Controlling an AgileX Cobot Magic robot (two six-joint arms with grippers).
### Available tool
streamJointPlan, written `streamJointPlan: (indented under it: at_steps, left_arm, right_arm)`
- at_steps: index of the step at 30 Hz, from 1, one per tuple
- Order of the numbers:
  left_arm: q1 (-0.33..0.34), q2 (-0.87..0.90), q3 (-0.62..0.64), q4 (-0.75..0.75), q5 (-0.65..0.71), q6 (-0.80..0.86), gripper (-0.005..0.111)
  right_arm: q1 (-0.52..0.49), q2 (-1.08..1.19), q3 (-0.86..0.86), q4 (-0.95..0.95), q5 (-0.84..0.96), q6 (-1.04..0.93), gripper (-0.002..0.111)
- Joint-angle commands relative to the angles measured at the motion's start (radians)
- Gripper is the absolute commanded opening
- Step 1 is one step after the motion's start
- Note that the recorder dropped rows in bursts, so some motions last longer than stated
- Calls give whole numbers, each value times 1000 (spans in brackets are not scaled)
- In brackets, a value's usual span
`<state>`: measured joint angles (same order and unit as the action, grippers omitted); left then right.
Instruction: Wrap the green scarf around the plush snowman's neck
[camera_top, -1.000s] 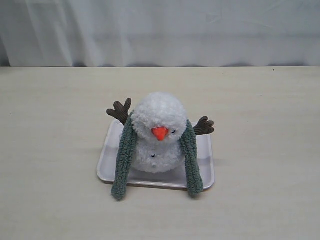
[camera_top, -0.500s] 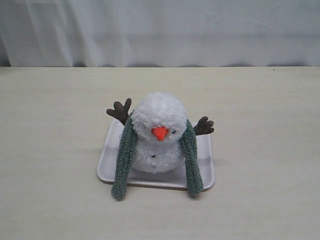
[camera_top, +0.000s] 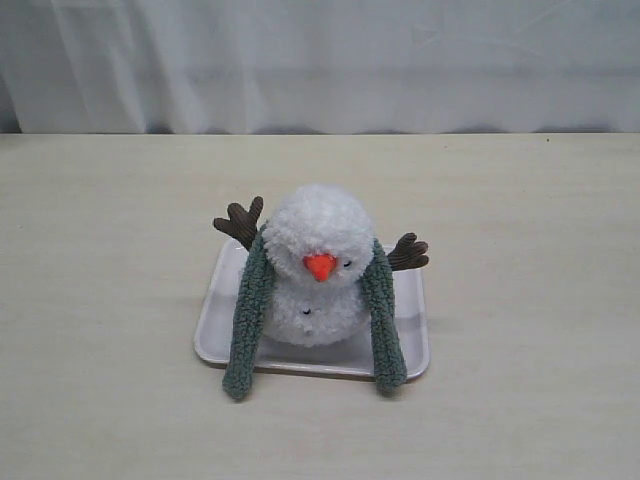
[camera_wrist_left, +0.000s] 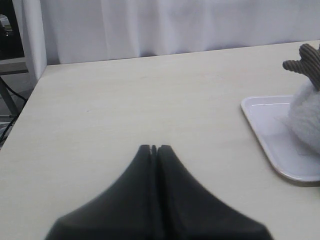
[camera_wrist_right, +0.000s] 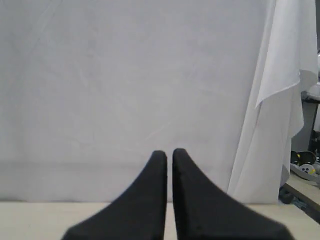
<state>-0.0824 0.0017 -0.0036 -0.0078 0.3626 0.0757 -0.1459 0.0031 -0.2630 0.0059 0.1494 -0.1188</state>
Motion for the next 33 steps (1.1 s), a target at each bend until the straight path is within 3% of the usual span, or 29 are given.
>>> streamJointPlan:
  at_steps: [1,15,25,33]
  left_arm:
    - [2,-2,4,-1,-9,-2,0]
    - [2,-2,4,-1,-9,-2,0]
    - [2,-2,4,-1,-9,-2,0]
    - [2,-2,4,-1,-9,-2,0]
  right_arm:
    - [-2,-3,84,-15,-68,-26,4]
    - [19,-3,263,32,-227,43,4]
    - [22,-3,263,30,-87,32,4]
    - [94,-3,263,30,-41,30,4]
